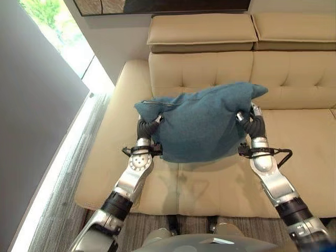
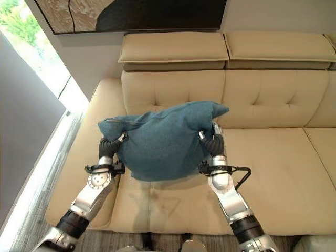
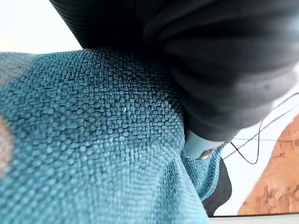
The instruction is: Pick up all the scattered cushions and arrange them neatly on the sofa.
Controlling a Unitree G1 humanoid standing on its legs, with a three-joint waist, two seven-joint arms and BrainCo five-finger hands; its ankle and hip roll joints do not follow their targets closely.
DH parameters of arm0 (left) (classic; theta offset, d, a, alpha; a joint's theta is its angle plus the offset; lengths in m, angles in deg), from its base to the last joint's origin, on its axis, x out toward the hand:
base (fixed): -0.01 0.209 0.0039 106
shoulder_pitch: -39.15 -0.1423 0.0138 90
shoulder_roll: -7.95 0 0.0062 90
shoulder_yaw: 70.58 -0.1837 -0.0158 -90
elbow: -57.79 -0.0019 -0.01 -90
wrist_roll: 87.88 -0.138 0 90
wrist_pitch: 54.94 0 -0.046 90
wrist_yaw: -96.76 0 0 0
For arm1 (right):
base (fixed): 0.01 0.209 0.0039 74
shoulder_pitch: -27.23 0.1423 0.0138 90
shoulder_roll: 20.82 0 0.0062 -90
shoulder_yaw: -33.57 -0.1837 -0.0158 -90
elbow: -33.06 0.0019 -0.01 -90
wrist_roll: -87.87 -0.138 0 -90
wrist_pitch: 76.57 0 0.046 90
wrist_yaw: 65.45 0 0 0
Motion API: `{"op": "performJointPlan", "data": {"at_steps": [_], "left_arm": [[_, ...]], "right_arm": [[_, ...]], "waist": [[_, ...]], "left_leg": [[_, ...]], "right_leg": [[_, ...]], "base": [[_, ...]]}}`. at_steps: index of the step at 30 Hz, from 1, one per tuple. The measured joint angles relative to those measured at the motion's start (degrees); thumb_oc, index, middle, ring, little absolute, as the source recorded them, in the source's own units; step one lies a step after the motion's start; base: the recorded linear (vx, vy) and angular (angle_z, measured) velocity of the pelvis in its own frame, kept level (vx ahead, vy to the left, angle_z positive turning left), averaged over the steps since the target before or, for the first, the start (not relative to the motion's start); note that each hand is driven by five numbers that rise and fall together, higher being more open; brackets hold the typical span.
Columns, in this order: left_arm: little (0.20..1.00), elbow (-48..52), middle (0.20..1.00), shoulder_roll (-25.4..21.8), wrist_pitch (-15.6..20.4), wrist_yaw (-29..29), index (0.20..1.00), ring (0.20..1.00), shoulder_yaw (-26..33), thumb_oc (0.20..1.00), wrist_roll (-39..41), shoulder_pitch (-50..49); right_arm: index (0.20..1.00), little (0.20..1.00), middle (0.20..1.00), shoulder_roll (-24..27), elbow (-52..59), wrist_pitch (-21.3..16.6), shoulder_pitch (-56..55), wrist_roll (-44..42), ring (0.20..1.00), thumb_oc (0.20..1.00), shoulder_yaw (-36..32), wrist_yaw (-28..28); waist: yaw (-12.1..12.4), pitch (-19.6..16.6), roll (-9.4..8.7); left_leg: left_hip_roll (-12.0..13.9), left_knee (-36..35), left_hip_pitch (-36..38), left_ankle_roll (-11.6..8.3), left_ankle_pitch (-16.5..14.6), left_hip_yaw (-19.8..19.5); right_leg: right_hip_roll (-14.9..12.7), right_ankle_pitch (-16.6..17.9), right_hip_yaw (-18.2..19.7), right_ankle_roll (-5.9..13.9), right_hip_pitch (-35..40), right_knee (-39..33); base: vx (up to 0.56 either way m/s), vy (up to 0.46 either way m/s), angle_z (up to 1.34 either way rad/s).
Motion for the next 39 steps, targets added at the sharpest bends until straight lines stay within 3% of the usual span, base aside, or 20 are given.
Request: {"op": "performJointPlan", "data": {"at_steps": [1,7,13,17,25,26,28,29,30,31,32,39], "left_arm": [[0.200,-5.4,0.200,-0.1,0.0,1.7,0.200,0.200,-0.3,0.200,0.1,8.0],[0.200,-14.8,0.200,-1.1,0.1,4.5,0.200,0.200,-2.2,0.200,0.9,21.4],[0.200,-31.6,0.200,-4.3,0.0,6.2,0.200,0.200,-7.0,0.200,0.9,45.1],[0.200,-36.8,0.200,-5.3,0.1,6.2,0.200,0.200,-7.0,0.200,1.1,52.5],[0.200,-36.6,0.200,-4.8,0.0,6.1,0.200,0.200,-7.0,0.200,1.8,50.4],[0.235,-36.6,0.235,-4.9,0.1,6.1,0.235,0.235,-7.1,0.235,1.8,50.2],[1.000,-36.8,1.000,-4.9,0.0,6.0,1.000,1.000,-7.1,1.000,1.8,50.2],[1.000,-37.2,1.000,-5.0,0.0,5.9,1.000,1.000,-7.1,1.000,1.8,50.2],[1.000,-37.4,1.000,-5.1,0.0,5.5,1.000,1.000,-7.1,1.000,1.8,50.2],[1.000,-37.6,1.000,-5.6,-0.1,5.3,1.000,1.000,-7.4,1.000,1.8,50.2],[1.000,-37.6,1.000,-6.8,-0.1,4.9,1.000,1.000,-8.8,1.000,1.8,50.2],[1.000,-37.3,1.000,-12.1,-0.1,1.5,1.000,1.000,-9.7,1.000,0.9,50.2]], "right_arm": [[0.200,0.200,0.200,0.7,-4.1,0.3,7.1,0.0,0.200,0.200,0.6,-1.3],[0.200,0.200,0.200,1.8,-12.8,1.8,19.1,-0.1,0.200,0.200,2.6,-4.7],[0.200,0.200,0.200,3.4,-24.7,2.6,37.9,-3.0,0.200,0.200,5.4,-8.2],[0.200,0.200,0.200,3.9,-29.7,2.5,46.0,-5.5,0.200,0.200,8.2,-9.0],[0.200,0.200,0.200,2.9,-29.7,2.6,43.7,-5.8,0.200,0.200,9.4,-9.1],[0.200,0.200,0.200,2.6,-29.7,2.5,43.4,-5.8,0.200,0.200,9.4,-9.2],[0.200,0.200,0.200,2.5,-29.7,2.5,43.2,-5.8,0.200,0.200,9.4,-9.2],[0.351,0.351,0.351,2.6,-29.7,2.5,43.1,-5.8,0.351,0.351,9.4,-9.2],[0.555,0.555,0.555,2.6,-29.8,2.5,43.1,-5.8,0.555,0.555,9.4,-9.2],[0.887,0.887,0.887,2.5,-30.0,2.4,43.2,-5.8,0.887,0.887,9.8,-9.2],[1.000,1.000,1.000,2.4,-30.0,2.4,43.2,-5.8,1.000,1.000,10.4,-9.1],[1.000,1.000,1.000,4.7,-30.1,2.4,43.5,-5.5,1.000,1.000,11.4,-7.7]], "waist": [[-0.1,0.0,-0.06],[0.2,2.0,0.85],[0.0,5.1,1.62],[0.0,5.7,1.94],[0.0,6.7,2.51],[0.0,6.7,2.50],[-0.1,6.7,2.50],[-0.1,6.7,2.50],[-0.2,6.7,2.50],[-0.3,6.7,2.50],[-0.4,6.7,2.50],[-0.7,6.7,2.51]], "left_leg": [[-0.1,0.0,-4.0,0.24,1.1,0.0],[0.1,0.0,-8.2,0.20,2.6,-0.7],[0.1,0.0,-16.3,0.37,4.5,-1.5],[0.1,0.0,-19.9,0.43,4.6,-1.6],[-0.2,0.0,-19.9,0.43,4.6,-1.7],[-0.2,0.0,-19.9,0.43,4.6,-1.7],[-0.3,0.0,-19.9,0.43,4.6,-1.8],[-0.3,0.0,-19.9,0.43,4.6,-1.8],[-0.3,0.0,-19.9,0.42,4.6,-1.8],[-0.3,0.0,-20.0,0.41,4.6,-1.7],[-0.3,0.0,-20.2,0.37,4.6,-1.7],[-0.2,0.0,-21.4,0.33,4.6,-1.1]], "right_leg": [[-0.1,0.8,0.0,0.33,-3.9,0.0],[0.0,1.9,-0.7,0.03,-7.8,0.0],[0.0,3.7,-1.6,-0.93,-15.5,0.0],[-0.1,4.0,-1.2,-1.26,-19.4,0.0],[-0.4,4.1,0.0,-1.28,-19.9,0.0],[-0.4,4.1,0.0,-1.28,-19.9,0.0],[-0.4,4.1,0.0,-1.28,-20.0,0.0],[-0.4,4.1,0.0,-1.28,-20.0,0.0],[-0.4,4.1,0.0,-1.28,-20.0,0.0],[-0.4,4.1,0.2,-1.29,-20.1,0.0],[-0.4,4.2,0.3,-1.27,-20.4,0.0],[-0.3,5.0,1.6,-0.98,-22.1,0.0]], "base": [[-0.15,0.020,-0.01],[-0.10,0.004,0.06],[-0.04,0.001,0.06],[-0.01,0.006,-0.06],[0.00,0.002,-0.04],[0.00,0.000,0.00],[0.00,0.000,0.00],[0.00,0.000,0.00],[0.00,0.000,0.00],[-0.01,0.019,-0.05],[-0.01,0.010,-0.07],[0.01,-0.009,-0.06]]}}
